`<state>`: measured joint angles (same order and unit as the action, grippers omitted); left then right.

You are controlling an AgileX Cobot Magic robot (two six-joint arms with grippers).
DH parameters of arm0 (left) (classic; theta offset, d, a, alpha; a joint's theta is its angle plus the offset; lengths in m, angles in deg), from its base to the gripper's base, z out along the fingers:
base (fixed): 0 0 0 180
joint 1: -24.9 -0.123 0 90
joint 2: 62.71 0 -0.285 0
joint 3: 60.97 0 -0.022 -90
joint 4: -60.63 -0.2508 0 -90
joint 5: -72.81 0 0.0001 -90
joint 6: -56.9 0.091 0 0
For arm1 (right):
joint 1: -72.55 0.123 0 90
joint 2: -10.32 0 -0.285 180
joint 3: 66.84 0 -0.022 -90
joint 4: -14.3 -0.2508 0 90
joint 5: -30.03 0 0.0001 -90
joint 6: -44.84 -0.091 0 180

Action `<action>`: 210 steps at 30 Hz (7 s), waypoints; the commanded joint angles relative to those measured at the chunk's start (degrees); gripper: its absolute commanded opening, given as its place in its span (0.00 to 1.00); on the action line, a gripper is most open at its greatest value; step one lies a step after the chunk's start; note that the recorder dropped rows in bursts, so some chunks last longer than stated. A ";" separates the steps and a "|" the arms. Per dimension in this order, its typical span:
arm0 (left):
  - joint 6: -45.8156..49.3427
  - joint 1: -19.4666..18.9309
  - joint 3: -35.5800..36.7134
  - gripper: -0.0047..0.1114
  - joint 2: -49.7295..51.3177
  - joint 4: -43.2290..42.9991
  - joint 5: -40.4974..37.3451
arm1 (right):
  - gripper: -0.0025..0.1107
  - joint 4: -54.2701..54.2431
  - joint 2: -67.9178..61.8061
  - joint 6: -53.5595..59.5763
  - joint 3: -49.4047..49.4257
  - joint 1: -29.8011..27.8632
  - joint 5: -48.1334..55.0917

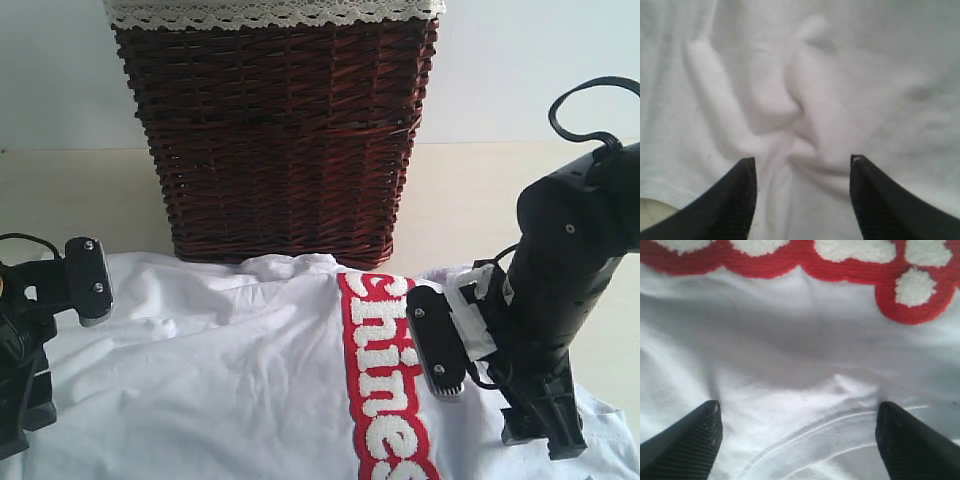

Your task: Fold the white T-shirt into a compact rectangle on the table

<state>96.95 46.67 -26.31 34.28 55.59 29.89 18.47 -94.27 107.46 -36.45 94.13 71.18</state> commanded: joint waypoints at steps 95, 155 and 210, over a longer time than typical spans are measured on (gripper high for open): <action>13.51 -9.20 0.56 0.04 14.42 -7.69 7.44 | 0.60 0.27 -2.03 -5.88 -1.58 -0.94 -3.79; -6.20 -4.52 -3.06 0.04 -38.29 -18.88 -12.23 | 0.02 28.16 36.42 -36.31 -1.58 -0.94 5.14; -21.08 -9.25 11.24 0.18 -12.26 -40.16 29.40 | 0.16 40.06 -6.25 -78.99 -22.13 0.00 8.17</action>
<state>77.09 38.60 -15.32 20.60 16.73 52.23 47.61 -96.68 38.13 -58.30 94.28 80.28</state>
